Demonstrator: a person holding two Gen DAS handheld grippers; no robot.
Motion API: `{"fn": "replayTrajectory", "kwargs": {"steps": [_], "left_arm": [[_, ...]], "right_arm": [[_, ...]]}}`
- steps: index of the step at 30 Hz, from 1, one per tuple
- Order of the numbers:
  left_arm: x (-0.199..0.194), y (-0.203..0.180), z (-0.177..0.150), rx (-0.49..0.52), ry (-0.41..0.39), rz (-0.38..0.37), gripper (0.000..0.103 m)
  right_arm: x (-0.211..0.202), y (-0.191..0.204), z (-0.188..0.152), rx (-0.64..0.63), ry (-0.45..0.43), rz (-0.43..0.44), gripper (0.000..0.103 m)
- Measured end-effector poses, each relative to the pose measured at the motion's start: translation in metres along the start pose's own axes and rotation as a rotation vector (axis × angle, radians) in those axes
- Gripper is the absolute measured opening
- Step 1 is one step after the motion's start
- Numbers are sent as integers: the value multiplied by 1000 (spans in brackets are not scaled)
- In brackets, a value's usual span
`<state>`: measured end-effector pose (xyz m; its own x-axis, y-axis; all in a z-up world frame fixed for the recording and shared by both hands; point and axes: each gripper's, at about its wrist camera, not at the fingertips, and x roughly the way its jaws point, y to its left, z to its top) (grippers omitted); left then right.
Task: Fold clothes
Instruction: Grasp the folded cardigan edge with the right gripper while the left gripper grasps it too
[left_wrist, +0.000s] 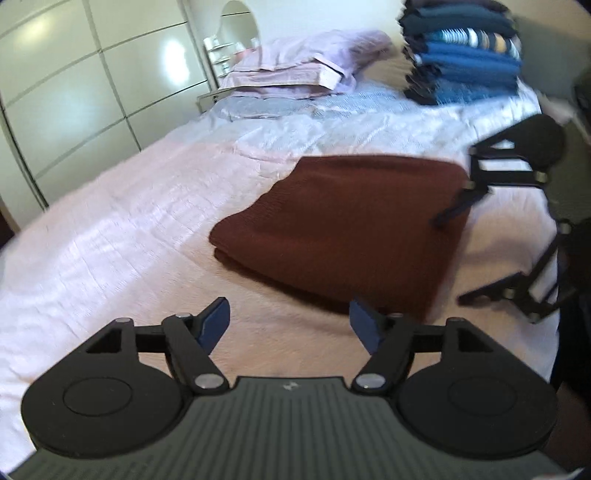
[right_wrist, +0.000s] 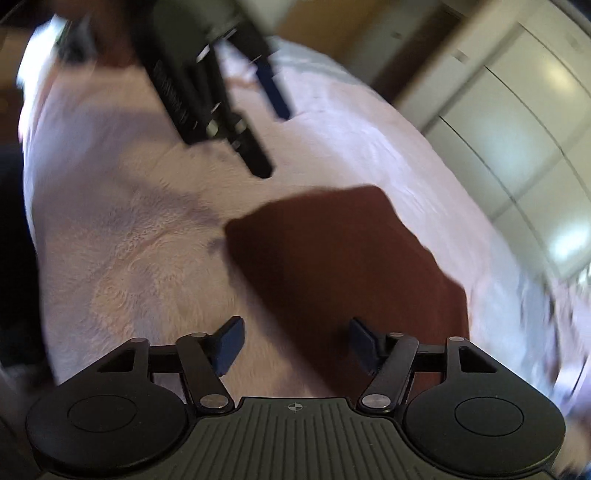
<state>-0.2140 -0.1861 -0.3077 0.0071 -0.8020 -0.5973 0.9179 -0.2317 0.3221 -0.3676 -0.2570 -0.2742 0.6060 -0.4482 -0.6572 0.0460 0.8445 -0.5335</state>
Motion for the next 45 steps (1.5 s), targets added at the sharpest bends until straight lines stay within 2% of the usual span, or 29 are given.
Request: {"fn": "replayTrajectory", "kwargs": {"steps": [3,5,6,7,9,11,14,18,21,23,25,27,29,35,39,42,44,45], "left_arm": [[1,-4,-5,92,-8,29,76],[5,-8,-8,139,-16,39,77],[7,-10,-10,163,-20,43,77],[9,-15,-10,192,-29,49,78],[15,-32,-6,264,-59,61,81],[20,-49,-3,336,-89,74,89],[28,-75,2,443,-134,93,91],[41,-113,8,593,-175,97,91],[51,-141,4,705,-173,93,91],[55,-149,2,743,-169,109,90],[56,-150,3,749,-166,117,91],[57,-149,5,745,-163,121,91],[57,-148,6,751,-164,120,91],[57,-141,9,744,-161,87,91],[55,-132,13,695,-155,51,91],[53,-130,12,694,-156,34,91],[52,-131,10,707,-158,26,91],[51,-133,9,726,-159,25,91]], "right_arm": [[27,10,19,-97,15,-50,65],[38,11,26,-132,23,-58,37],[40,9,27,-141,24,-54,28],[35,5,25,-142,9,-57,21],[22,-6,20,-142,-20,-65,18],[-10,-26,7,-120,-52,-82,18],[-60,-57,-27,-94,-67,-87,18],[-97,-79,-77,-8,-30,-80,18],[-98,-67,-104,-38,16,-75,20],[-96,-50,-116,-105,59,-108,29],[-95,-34,-119,-140,104,-170,61],[-95,-20,-118,-138,138,-235,62],[-102,-9,-113,-92,129,-255,62],[-104,43,-103,-103,115,-294,62],[-80,64,-99,-265,148,-364,62],[-66,71,-103,-390,154,-415,61],[-59,62,-99,-370,155,-382,61],[-55,57,-98,-360,156,-366,42]]}}
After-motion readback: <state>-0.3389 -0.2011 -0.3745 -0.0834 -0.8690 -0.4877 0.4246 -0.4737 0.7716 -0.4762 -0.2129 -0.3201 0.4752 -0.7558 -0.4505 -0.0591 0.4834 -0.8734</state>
